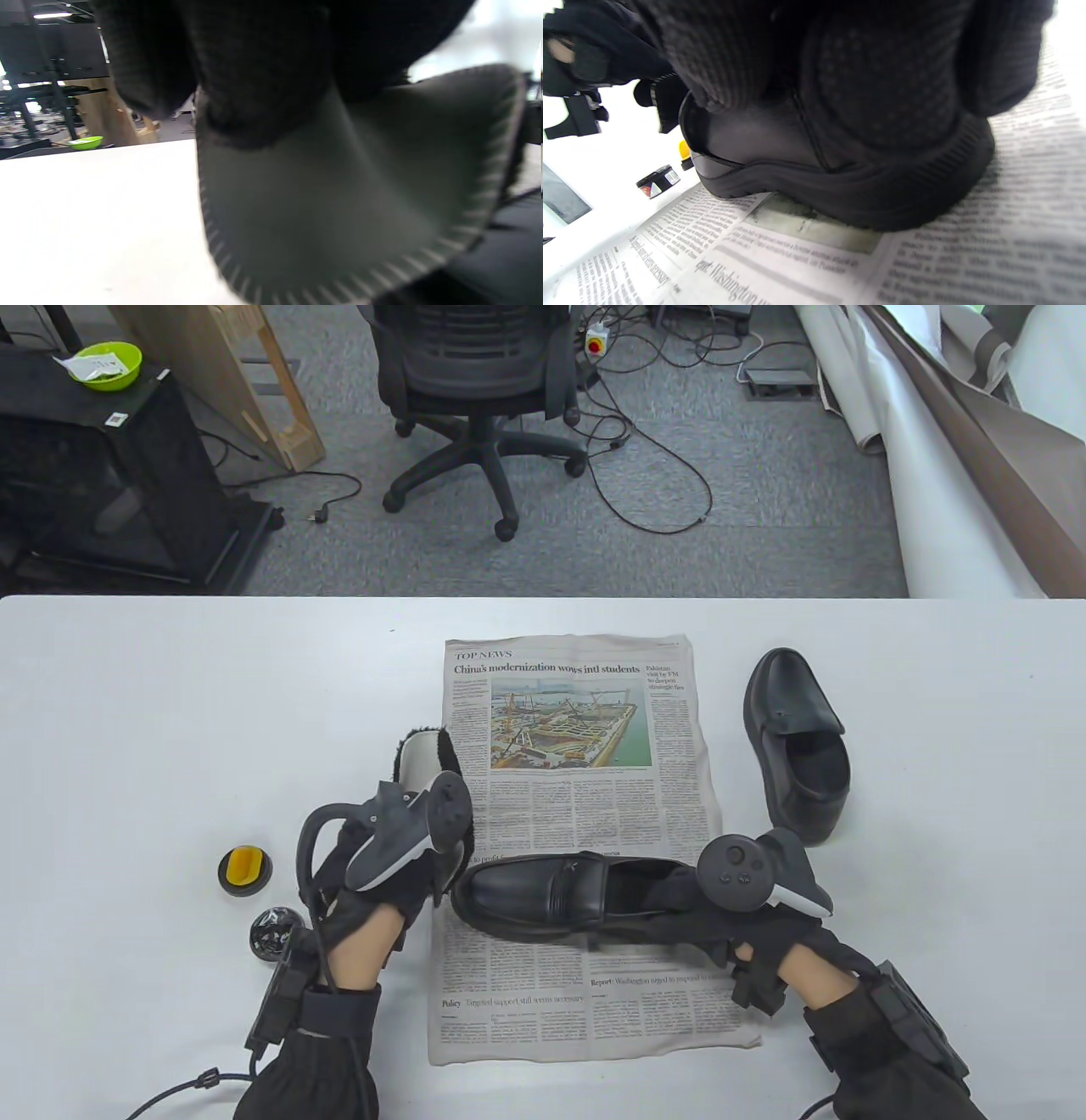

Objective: Dip and apply built-in sponge shoe polish on shoes

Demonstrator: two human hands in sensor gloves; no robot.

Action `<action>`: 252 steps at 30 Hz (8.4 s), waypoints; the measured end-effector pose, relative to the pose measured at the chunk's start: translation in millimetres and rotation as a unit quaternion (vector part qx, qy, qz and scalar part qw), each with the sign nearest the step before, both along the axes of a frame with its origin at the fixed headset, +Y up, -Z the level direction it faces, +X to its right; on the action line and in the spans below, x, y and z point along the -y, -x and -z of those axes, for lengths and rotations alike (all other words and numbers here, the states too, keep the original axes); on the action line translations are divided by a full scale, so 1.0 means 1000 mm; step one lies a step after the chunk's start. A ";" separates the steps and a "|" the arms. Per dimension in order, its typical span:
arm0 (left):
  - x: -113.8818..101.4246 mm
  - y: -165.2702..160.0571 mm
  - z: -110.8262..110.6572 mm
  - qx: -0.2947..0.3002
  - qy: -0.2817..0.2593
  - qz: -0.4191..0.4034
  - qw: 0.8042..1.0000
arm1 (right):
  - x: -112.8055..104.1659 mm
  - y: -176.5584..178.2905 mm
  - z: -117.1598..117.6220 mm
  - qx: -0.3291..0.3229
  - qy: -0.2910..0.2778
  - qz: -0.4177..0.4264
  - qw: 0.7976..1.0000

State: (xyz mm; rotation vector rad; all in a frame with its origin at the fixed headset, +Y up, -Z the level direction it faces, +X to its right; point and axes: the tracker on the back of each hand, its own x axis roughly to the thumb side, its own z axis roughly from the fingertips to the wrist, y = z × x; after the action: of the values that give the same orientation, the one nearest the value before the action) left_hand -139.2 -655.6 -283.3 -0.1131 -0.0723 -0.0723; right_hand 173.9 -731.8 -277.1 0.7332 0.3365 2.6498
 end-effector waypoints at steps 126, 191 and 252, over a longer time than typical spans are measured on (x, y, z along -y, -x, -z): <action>0.034 -0.051 0.029 0.011 0.064 -0.033 0.997 | 0.001 0.009 -0.005 0.000 -0.032 -0.049 0.998; 0.051 -0.015 0.013 -0.025 0.093 0.042 0.995 | 0.002 0.010 -0.007 0.004 -0.047 -0.058 0.997; 0.047 -0.092 -0.043 0.158 -0.048 -0.099 0.981 | 0.002 0.013 -0.009 0.008 -0.057 -0.071 0.996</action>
State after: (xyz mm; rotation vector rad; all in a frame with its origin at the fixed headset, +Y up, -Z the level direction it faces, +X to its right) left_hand -47.2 -702.3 -240.4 0.0031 -0.3971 0.1057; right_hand 161.1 -733.9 -267.9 0.7489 0.2422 2.8263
